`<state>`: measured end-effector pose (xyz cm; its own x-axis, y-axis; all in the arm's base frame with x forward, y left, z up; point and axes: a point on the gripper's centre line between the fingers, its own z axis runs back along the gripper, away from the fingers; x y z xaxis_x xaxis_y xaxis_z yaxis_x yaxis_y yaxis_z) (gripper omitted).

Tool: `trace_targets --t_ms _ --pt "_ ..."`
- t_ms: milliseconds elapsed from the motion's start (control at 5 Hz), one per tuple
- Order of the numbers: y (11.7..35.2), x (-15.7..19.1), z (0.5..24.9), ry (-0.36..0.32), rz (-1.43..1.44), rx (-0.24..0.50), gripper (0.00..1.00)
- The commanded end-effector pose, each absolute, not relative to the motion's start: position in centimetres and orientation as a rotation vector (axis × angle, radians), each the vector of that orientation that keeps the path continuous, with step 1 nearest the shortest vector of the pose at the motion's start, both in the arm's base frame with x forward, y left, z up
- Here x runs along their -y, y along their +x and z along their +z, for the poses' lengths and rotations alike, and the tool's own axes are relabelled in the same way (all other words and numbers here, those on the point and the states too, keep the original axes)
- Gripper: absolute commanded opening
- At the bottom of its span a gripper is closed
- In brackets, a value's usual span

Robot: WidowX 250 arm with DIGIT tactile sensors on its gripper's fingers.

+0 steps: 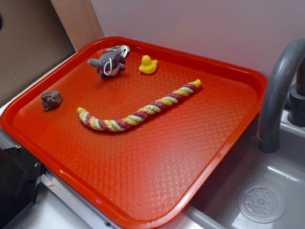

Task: Grab the rock.

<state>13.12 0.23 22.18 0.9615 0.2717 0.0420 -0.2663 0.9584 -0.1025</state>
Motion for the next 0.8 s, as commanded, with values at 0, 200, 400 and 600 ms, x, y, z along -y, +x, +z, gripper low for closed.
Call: trace_targets --t_ms 0,200,400,600 --pt "16.3 -5.1 19.7 -0.138 0.659 0.024 1.00" --pt "17.5 -7.5 17.4 -0.074 0.731 0.001 1.00" --pt "18.3 -9.8 15.0 0.017 0.786 -0.013 1.00" --pt "18.7 -11.0 13.3 0.088 0.786 -0.022 1.00"
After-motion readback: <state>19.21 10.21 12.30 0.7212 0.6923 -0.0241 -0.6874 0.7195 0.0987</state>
